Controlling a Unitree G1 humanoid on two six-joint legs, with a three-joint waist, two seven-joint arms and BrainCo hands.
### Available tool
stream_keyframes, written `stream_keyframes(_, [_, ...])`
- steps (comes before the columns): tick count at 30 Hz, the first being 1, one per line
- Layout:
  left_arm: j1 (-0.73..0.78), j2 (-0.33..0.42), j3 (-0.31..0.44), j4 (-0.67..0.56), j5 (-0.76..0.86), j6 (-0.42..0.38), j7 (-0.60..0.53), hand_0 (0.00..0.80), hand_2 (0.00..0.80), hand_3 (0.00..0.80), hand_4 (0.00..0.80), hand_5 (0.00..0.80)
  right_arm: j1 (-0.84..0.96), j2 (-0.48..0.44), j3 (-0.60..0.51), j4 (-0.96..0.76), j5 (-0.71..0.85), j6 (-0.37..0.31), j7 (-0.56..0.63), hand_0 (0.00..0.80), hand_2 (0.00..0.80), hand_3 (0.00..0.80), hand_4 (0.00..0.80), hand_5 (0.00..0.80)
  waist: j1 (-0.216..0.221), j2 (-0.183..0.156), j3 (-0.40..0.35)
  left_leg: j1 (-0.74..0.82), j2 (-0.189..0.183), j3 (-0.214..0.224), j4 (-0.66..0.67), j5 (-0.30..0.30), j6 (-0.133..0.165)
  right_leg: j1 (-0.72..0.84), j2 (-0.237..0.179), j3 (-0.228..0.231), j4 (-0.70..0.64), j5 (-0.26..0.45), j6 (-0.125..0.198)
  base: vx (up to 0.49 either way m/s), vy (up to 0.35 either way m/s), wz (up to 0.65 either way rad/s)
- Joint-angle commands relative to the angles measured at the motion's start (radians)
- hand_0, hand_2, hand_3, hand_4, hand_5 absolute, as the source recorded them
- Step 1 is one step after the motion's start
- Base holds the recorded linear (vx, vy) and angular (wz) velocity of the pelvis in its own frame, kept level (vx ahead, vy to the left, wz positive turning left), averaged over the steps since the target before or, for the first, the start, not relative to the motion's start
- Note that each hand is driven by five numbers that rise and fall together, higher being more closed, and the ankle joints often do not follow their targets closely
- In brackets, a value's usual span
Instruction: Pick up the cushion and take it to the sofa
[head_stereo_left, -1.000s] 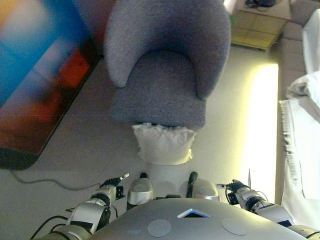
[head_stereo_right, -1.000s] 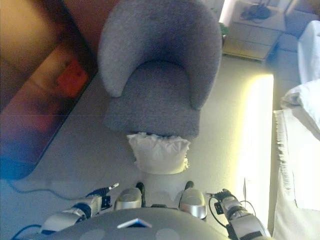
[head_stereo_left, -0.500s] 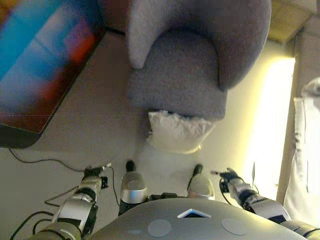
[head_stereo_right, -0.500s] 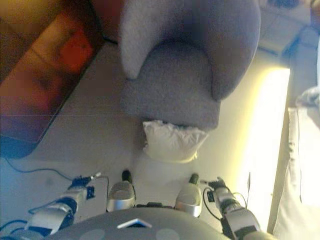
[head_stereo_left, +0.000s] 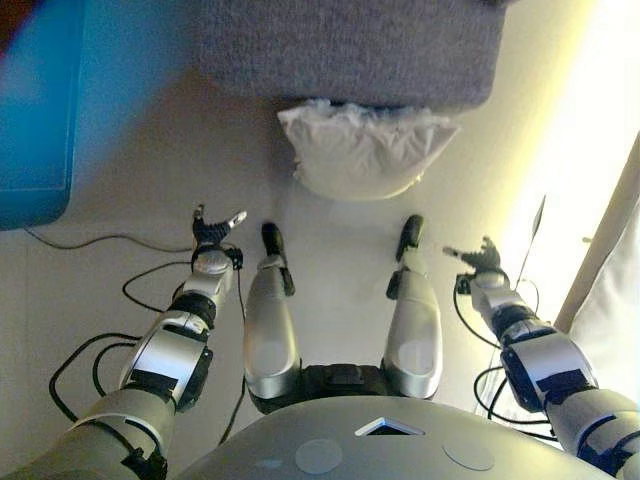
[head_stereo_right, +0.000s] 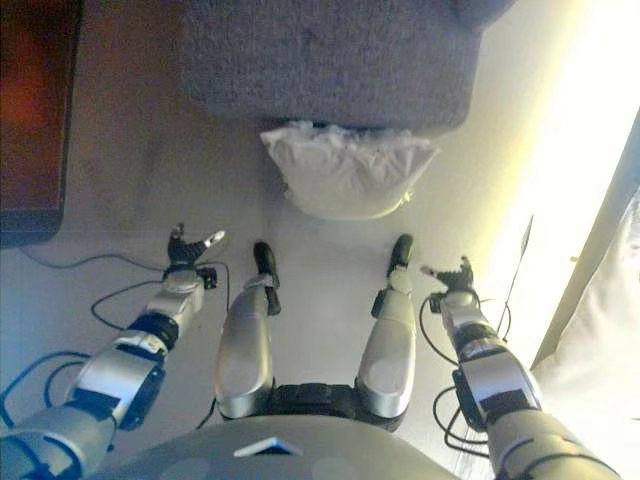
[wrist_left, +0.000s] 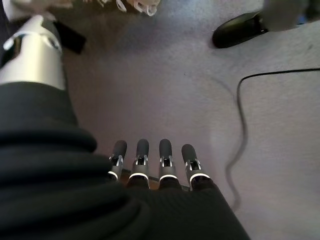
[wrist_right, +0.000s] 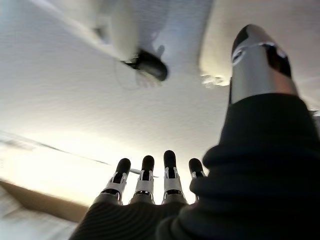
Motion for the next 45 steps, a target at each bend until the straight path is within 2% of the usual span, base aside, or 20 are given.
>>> stream_keyframes(1, [-0.033,0.027,0.013,-0.013,-0.002,-0.06,0.042,0.0,0.0,0.0,0.0,0.0,-0.039,-0.064,0.021,-0.054,0.033,-0.044,-0.07,0.0,0.0,0.0,0.0,0.0,-0.018,0.013,0.014,-0.099,-0.006,-0.082,-0.048,0.051,-0.003,-0.033,-0.058,0.023,0.12,-0.124,0.03,-0.027,0.054,-0.13])
stream_keyframes(7, [-0.118,0.023,0.013,-0.043,-0.084,-0.094,0.068,0.0,0.0,0.0,0.0,0.0,-0.142,-0.111,0.053,-0.118,-0.006,-0.089,-0.108,0.0,0.0,0.0,0.0,0.0,-0.034,0.037,0.014,-0.242,-0.043,-0.089,-0.018,0.046,0.01,-0.194,-0.054,0.041,0.138,-0.107,0.021,-0.009,0.042,-0.02])
stream_keyframes(10, [-0.162,0.031,0.024,-0.056,-0.136,-0.124,0.072,0.0,0.0,0.0,0.0,0.0,-0.198,-0.125,0.07,-0.156,-0.005,-0.104,-0.144,0.0,0.0,0.0,0.0,0.0,-0.037,0.043,0.014,-0.307,-0.049,-0.097,-0.009,0.049,0.015,-0.27,-0.047,0.055,0.149,-0.103,0.018,0.002,0.035,-0.04])
stream_keyframes(13, [-0.209,0.038,0.021,-0.07,-0.122,-0.154,0.08,0.0,0.0,0.0,0.0,0.0,-0.248,-0.14,0.082,-0.193,0.005,-0.1,-0.17,0.0,0.0,0.0,0.0,0.0,-0.036,0.045,0.014,-0.378,-0.055,-0.109,0.001,0.056,0.023,-0.35,-0.036,0.07,0.173,-0.101,0.011,-0.007,0.006,0.03])
stream_keyframes(21, [-0.313,0.067,0.005,-0.089,-0.143,-0.186,0.084,0.0,0.0,0.0,0.0,0.0,-0.387,-0.182,0.125,-0.216,0.012,-0.107,-0.183,0.0,0.0,0.0,0.0,0.0,-0.026,0.061,0.014,-0.516,-0.067,-0.13,-0.005,0.067,0.04,-0.515,-0.008,0.091,0.239,-0.123,0.009,-0.011,0.021,0.07])
stream_keyframes(24, [-0.341,0.068,0.004,-0.09,-0.142,-0.203,0.073,0.0,0.0,0.0,0.0,0.0,-0.426,-0.184,0.131,-0.212,0.046,-0.15,-0.17,0.0,0.0,0.0,0.0,0.0,-0.025,0.07,0.014,-0.562,-0.068,-0.135,0.001,0.069,0.043,-0.571,-0.004,0.1,0.262,-0.128,0.01,-0.002,0.012,0.0])
stream_keyframes(25, [-0.354,0.072,0.001,-0.092,-0.144,-0.206,0.069,0.0,0.0,0.0,0.0,0.0,-0.44,-0.184,0.134,-0.221,0.183,-0.304,-0.053,0.0,0.0,0.0,0.0,0.0,-0.025,0.071,0.014,-0.578,-0.068,-0.137,0.002,0.07,0.043,-0.587,-0.001,0.102,0.268,-0.13,0.009,-0.019,0.037,0.03])
stream_keyframes(26, [-0.369,0.072,0.002,-0.085,-0.143,-0.219,0.057,0.0,0.0,0.0,0.0,0.0,-0.442,-0.157,0.115,-0.233,0.211,-0.223,-0.06,0.0,0.0,0.0,0.0,0.0,-0.026,0.075,0.014,-0.598,-0.071,-0.143,0.007,0.068,0.04,-0.608,0.009,0.112,0.278,-0.138,0.008,-0.022,0.057,0.04])
stream_keyframes(27, [-0.37,0.068,0.0,-0.085,-0.142,-0.232,0.059,0.0,0.0,0.0,0.0,0.0,-0.436,-0.151,0.109,-0.226,0.195,-0.249,-0.05,0.0,0.0,0.0,0.0,0.0,-0.028,0.078,0.014,-0.608,-0.071,-0.143,0.011,0.067,0.037,-0.622,0.014,0.118,0.284,-0.139,0.008,-0.025,0.1,0.05])
stream_keyframes(28, [-0.368,0.064,-0.002,-0.095,-0.134,-0.251,0.064,0.0,0.0,0.0,0.0,0.0,-0.418,-0.153,0.106,-0.222,0.138,-0.224,-0.093,0.0,0.0,0.0,0.0,0.0,-0.033,0.08,0.014,-0.627,-0.07,-0.142,0.017,0.066,0.036,-0.646,0.021,0.126,0.296,-0.139,0.009,-0.018,0.089,0.03])
stream_keyframes(29, [-0.364,0.067,-0.003,-0.112,-0.13,-0.255,0.071,0.0,0.0,0.0,0.0,0.0,-0.397,-0.161,0.108,-0.245,0.13,-0.249,-0.081,0.0,0.0,0.0,0.0,0.0,-0.037,0.079,0.014,-0.643,-0.069,-0.142,0.023,0.065,0.038,-0.664,0.025,0.13,0.305,-0.14,0.009,-0.014,0.071,-0.01])
stream_keyframes(32, [-0.345,0.101,-0.005,-0.246,-0.115,-0.213,0.112,0.0,0.0,0.0,0.0,0.0,-0.317,-0.208,0.122,-0.475,0.13,-0.215,-0.112,0.0,0.0,0.0,0.0,0.0,-0.052,0.061,0.014,-0.705,-0.064,-0.146,0.049,0.059,0.035,-0.717,0.037,0.14,0.324,-0.143,0.01,-0.006,-0.008,0.01])
stream_keyframes(35, [-0.313,0.124,-0.009,-0.353,-0.079,-0.187,0.097,0.0,0.0,0.0,0.0,0.0,-0.239,-0.246,0.078,-0.633,0.094,-0.231,-0.111,0.0,0.0,0.0,0.0,0.0,-0.06,0.052,0.014,-0.761,-0.068,-0.158,0.079,0.049,0.041,-0.768,0.047,0.152,0.348,-0.148,0.007,-0.017,-0.033,0.08])
stream_keyframes(38, [-0.282,0.116,-0.002,-0.42,-0.03,-0.197,0.082,0.0,0.0,0.0,0.0,0.0,-0.209,-0.248,0.053,-0.71,0.051,-0.238,-0.087,0.0,0.0,0.0,0.0,0.0,-0.059,0.052,0.014,-0.801,-0.07,-0.169,0.109,0.039,0.041,-0.806,0.049,0.161,0.372,-0.152,0.008,-0.016,-0.049,0.03])
stream_keyframes(39, [-0.276,0.112,0.001,-0.438,-0.018,-0.229,0.05,0.0,0.0,0.0,0.0,0.0,-0.207,-0.246,0.048,-0.726,0.041,-0.24,-0.08,0.0,0.0,0.0,0.0,0.0,-0.058,0.051,0.014,-0.813,-0.07,-0.172,0.117,0.036,0.04,-0.816,0.048,0.163,0.377,-0.153,0.007,-0.023,-0.061,-0.02])
stream_keyframes(40, [-0.289,0.121,0.002,-0.415,-0.026,-0.251,0.021,0.0,0.0,0.0,0.0,0.0,-0.211,-0.243,0.051,-0.706,0.042,-0.265,-0.063,0.0,0.0,0.0,0.0,0.0,-0.059,0.047,0.014,-0.826,-0.068,-0.175,0.126,0.036,0.037,-0.826,0.047,0.162,0.392,-0.155,0.007,-0.028,-0.051,0.0])
stream_keyframes(41, [-0.331,0.135,-0.004,-0.354,-0.089,-0.258,-0.046,0.0,0.0,0.0,0.0,0.0,-0.239,-0.238,0.068,-0.659,0.052,-0.303,-0.039,0.0,0.0,0.0,0.0,0.0,-0.063,0.041,0.014,-0.836,-0.062,-0.176,0.138,0.033,0.03,-0.835,0.047,0.161,0.405,-0.158,0.007,-0.032,-0.035,0.04])
stream_keyframes(43, [-0.447,0.151,-0.032,-0.228,-0.115,-0.305,-0.111,0.0,0.0,0.0,0.0,0.0,-0.321,-0.23,0.127,-0.57,0.085,-0.366,0.004,0.0,0.0,0.0,0.0,0.0,-0.072,0.024,0.014,-0.864,-0.044,-0.18,0.163,0.025,0.018,-0.854,0.047,0.16,0.418,-0.163,0.007,-0.026,-0.035,0.01])
stream_keyframes(45, [-0.565,0.155,-0.077,-0.17,-0.157,-0.302,-0.125,0.0,0.0,0.0,0.0,0.0,-0.411,-0.214,0.193,-0.539,0.123,-0.368,0.019,0.0,0.0,0.0,0.0,0.0,-0.078,0.011,0.014,-0.893,-0.028,-0.186,0.174,0.026,0.011,-0.878,0.05,0.16,0.428,-0.165,0.006,-0.009,-0.019,-0.09])
